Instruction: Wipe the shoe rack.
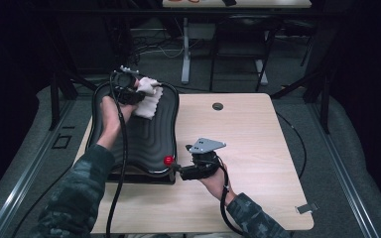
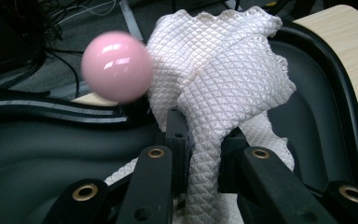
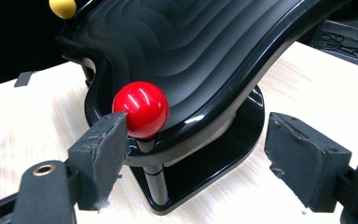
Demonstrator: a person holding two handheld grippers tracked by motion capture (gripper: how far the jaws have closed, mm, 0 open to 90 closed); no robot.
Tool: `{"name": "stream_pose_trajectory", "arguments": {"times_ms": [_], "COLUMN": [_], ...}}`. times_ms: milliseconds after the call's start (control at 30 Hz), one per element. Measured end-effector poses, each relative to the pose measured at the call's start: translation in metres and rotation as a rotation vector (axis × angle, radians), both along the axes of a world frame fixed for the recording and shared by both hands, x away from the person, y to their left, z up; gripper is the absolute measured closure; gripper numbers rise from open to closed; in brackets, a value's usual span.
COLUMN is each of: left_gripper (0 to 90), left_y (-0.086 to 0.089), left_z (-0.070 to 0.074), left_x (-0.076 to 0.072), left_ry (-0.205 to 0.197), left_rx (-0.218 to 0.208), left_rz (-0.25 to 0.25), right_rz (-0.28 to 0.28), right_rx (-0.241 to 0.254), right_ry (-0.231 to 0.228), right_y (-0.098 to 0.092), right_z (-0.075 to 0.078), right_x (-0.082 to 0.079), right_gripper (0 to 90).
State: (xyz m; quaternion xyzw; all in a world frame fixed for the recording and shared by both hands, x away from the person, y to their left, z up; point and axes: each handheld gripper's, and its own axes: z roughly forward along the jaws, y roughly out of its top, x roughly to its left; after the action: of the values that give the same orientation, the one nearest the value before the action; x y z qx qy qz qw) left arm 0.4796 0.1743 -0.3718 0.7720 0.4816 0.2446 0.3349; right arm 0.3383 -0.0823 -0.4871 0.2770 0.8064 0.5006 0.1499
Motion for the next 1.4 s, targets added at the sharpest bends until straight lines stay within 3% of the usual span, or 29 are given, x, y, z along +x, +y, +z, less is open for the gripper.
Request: {"name": "stream_pose_trajectory", "arguments": {"times_ms": [567, 1067, 1333, 1400], "left_gripper": [79.2, 79.1, 79.1, 79.0], "left_y": [0.037, 0.065, 0.071, 0.072], "left_z": [-0.009, -0.038, -0.055, -0.059], "left_x": [-0.069, -0.117, -0.140, -0.145], "left_ry": [-0.035, -0.018, 0.001, 0.004], "left_rx": [-0.053, -0.089, -0.114, -0.119], "left_rz": [-0.060, -0.050, -0.043, -0.043], "right_rz": [0.014, 0.049, 0.065, 0.095], "right_rx": [0.011, 0.006, -0.032, -0.024], "right_ry": [0.008, 0.011, 0.014, 0.013], "right_y": [0.005, 0.020, 0.031, 0.033], "right_z": [0.004, 0.008, 0.008, 0.007], "right_x": [0.002, 0.005, 0.009, 0.010], "right_gripper": [20.2, 22.7, 37.9, 44.0]}}
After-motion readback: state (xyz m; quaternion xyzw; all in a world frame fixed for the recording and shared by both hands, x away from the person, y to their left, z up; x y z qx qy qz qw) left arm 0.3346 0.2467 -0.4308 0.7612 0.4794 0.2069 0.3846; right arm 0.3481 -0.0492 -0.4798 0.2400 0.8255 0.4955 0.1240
